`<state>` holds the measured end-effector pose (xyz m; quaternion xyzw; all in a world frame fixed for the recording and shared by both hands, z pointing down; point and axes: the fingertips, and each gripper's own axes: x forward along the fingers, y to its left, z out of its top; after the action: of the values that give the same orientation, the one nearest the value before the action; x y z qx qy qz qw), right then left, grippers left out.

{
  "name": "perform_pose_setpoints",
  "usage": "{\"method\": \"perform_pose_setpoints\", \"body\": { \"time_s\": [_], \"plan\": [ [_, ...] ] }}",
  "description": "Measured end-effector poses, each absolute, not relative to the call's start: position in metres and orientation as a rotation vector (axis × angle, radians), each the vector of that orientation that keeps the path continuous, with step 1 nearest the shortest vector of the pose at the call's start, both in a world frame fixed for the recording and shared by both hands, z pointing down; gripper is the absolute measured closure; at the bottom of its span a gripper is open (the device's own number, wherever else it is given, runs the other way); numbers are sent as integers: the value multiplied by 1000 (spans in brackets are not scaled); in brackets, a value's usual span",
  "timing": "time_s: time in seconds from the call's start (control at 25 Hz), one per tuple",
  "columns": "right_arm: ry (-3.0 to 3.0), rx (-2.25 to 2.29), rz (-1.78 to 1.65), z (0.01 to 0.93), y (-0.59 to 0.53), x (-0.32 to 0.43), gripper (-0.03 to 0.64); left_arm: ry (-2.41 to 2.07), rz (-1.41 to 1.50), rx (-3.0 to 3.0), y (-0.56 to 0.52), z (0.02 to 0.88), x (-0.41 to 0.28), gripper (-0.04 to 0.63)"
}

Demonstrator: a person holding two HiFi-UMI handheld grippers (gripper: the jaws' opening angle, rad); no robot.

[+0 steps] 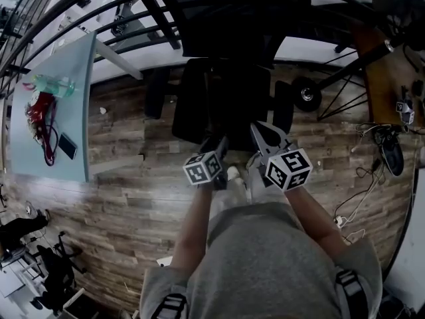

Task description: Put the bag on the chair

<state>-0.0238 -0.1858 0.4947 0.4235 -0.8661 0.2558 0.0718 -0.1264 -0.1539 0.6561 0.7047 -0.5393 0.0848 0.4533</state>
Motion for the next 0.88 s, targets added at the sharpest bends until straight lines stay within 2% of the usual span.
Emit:
{"method": "perform_pose_setpoints", "body": {
  "time_s": [0.12, 0.4, 0.52, 0.88],
  "plan": [
    [-2594, 1305, 768, 492, -177, -19, 614, -1338, 200, 1777, -151, 637, -124, 402],
    [-2575, 1343, 779, 486, -162, -14, 614, -1429, 233, 1862, -144, 589, -129, 543],
    [-2576, 1345, 763, 482, -158, -14, 614, -1441, 214, 1884, -141, 562, -128, 570],
    [-2601, 1339, 731, 470, -144, -16, 614, -1427, 204, 1951, -132, 508, -129, 591]
  ]
}}
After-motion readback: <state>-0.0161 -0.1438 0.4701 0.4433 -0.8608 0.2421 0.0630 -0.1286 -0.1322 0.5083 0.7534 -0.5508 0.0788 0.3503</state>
